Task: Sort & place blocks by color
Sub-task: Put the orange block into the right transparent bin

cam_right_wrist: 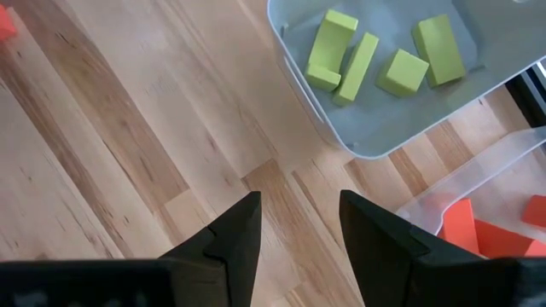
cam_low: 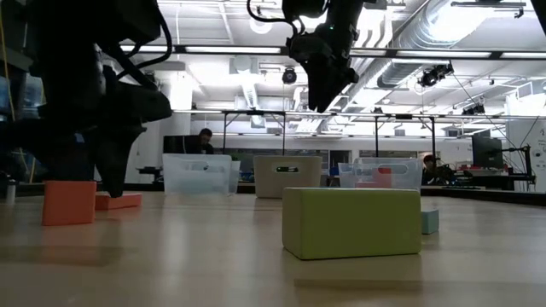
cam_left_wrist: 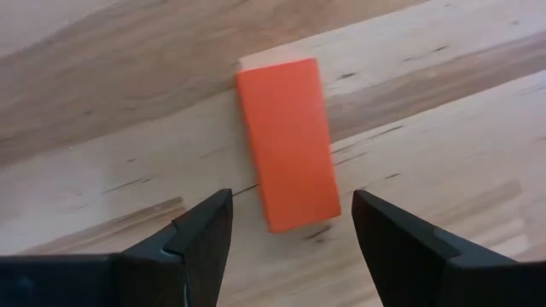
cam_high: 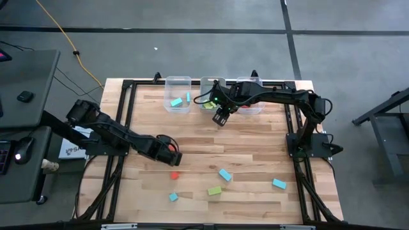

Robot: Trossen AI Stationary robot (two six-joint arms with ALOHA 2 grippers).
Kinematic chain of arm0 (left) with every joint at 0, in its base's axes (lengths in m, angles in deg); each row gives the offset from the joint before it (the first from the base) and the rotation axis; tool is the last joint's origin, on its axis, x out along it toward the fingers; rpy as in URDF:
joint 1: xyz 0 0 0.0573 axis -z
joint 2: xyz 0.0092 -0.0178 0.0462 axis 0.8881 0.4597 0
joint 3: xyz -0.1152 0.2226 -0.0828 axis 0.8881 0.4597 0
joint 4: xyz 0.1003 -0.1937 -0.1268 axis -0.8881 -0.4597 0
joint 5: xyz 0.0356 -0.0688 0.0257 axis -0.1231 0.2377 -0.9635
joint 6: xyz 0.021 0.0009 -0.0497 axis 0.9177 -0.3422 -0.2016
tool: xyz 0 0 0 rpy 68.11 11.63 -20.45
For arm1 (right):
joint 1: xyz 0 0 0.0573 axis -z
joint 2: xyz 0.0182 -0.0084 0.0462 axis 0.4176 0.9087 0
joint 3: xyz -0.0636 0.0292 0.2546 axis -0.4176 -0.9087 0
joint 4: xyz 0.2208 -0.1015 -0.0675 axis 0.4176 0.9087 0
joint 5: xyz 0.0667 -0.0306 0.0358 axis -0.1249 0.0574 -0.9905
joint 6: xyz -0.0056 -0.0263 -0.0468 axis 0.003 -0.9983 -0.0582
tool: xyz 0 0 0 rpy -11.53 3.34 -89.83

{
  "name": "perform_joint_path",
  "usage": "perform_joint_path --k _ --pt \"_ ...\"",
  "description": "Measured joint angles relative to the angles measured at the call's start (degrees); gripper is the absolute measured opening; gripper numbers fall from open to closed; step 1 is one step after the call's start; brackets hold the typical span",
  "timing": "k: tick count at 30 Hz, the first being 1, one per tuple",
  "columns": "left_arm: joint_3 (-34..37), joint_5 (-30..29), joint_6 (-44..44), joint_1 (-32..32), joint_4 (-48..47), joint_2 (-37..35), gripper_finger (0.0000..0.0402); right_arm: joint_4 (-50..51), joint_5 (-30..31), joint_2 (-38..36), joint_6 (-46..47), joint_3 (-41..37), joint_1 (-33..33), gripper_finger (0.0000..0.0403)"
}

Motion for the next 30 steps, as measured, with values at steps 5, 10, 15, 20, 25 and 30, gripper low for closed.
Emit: perform_joint_path --k 5,10,15,20,25,30 --pt "-0.1 0.0 0.0 0.0 0.3 1.1 0.0223 0.0 0.0 0.0 0.0 0.0 0.0 0.0149" --pt "-0.3 -0.9 0.0 -0.2 -0.7 2.9 0.0215 0.0 0.0 0.0 0.0 0.0 0.0 0.0149" --pt "-0.5 -1.3 0.7 -0.3 -1.2 4.6 0.0191 0.0 0.0 0.0 0.0 0.0 0.0 0.0149" --pt "-0.3 -1.6 2.9 -0.3 -1.5 4.3 0.0155 0.0 0.0 0.0 0.0 0.0 0.0 0.0149" --pt "-0.1 -1.7 7.4 -0.3 -1.4 3.2 0.0108 0.0 -2.1 0.0 0.0 0.0 0.1 0.0149" --pt "0.0 -1.1 11.7 -0.3 -1.3 2.0 0.0079 0.0 -4.5 0.0 -0.2 0.0 0.1 0.0149"
